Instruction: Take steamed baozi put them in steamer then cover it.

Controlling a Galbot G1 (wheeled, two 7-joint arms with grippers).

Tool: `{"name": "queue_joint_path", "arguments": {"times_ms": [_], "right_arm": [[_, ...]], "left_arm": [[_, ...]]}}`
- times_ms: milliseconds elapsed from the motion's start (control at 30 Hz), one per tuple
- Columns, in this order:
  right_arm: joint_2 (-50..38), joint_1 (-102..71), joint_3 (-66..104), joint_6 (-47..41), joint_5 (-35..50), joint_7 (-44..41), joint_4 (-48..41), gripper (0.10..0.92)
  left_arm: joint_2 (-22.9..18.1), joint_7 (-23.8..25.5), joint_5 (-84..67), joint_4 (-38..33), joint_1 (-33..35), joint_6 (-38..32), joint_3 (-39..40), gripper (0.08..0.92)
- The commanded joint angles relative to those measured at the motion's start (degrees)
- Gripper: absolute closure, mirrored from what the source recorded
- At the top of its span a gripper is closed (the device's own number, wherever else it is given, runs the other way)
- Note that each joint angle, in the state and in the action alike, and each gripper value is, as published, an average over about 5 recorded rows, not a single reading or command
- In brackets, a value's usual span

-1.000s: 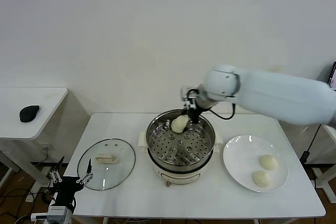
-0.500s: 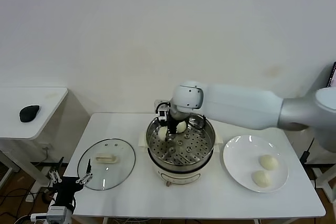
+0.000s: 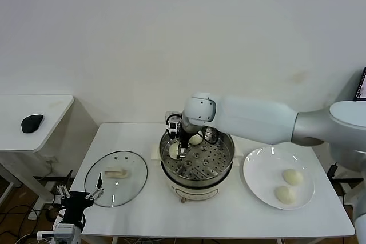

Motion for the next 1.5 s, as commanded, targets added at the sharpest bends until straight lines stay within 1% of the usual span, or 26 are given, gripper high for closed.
{"name": "queue_joint_path", "arguments": {"times_ms": [33, 233, 333, 467, 633, 800, 967, 1067, 1167, 1300, 1500], "right_arm": [[-8.83, 7.12, -0.62, 1.59, -1.05, -7.23, 5.99, 0.203], [-23.27, 13.91, -3.88, 8.19, -7.40, -14.33, 15.26, 0.203], [-31.25, 15.18, -4.53, 11.61, -11.47, -16.82, 18.13, 0.203], [-39.60, 15.52, -6.12, 16.42, -17.61, -19.48, 20.76, 0.203], [-47.54, 11.03, -5.34, 20.79, -25.14, -20.97, 23.51, 0.203], [-54.31, 0.75, 0.17, 23.32, -31.63, -20.70, 24.35, 0.203], [-57.39, -12.67, 7.50, 24.21, -36.72, -19.30, 23.45, 0.203], [-58.27, -23.86, 17.78, 24.64, -38.50, -18.66, 22.48, 0.203], [-58.09, -33.16, 24.46, 25.02, -40.08, -18.06, 21.24, 0.203], [-56.17, -38.48, 28.27, 24.56, -40.88, -17.07, 19.50, 0.203], [-51.24, -41.45, 30.46, 23.67, -41.29, -15.87, 16.48, 0.203]], "left_arm": [[0.19, 0.04, 0.05, -0.03, -0.21, 0.11, 0.34, 0.177], [0.77, 0.06, -0.01, -0.24, -0.38, 0.12, 0.94, 0.177], [0.96, 0.04, 0.06, -0.27, -0.24, 0.04, 1.39, 0.177], [1.27, 0.04, 0.09, -0.22, -0.34, 0.02, 1.76, 0.177], [1.45, 0.03, 0.07, -0.27, -0.23, -0.03, 1.76, 0.177], [1.43, 0.00, 0.09, -0.20, 0.10, -0.10, 1.60, 0.177], [1.27, 0.07, 0.08, -0.29, 0.21, 0.04, 1.48, 0.177], [0.93, 0.05, 0.22, -0.38, 0.33, 0.09, 1.54, 0.177], [0.63, 0.02, 0.38, -0.29, 0.42, 0.13, 1.56, 0.177], [0.38, 0.04, 0.53, -0.14, 0.47, 0.19, 1.49, 0.177], [0.12, 0.15, 0.68, 0.03, 0.42, 0.31, 1.50, 0.177]]}}
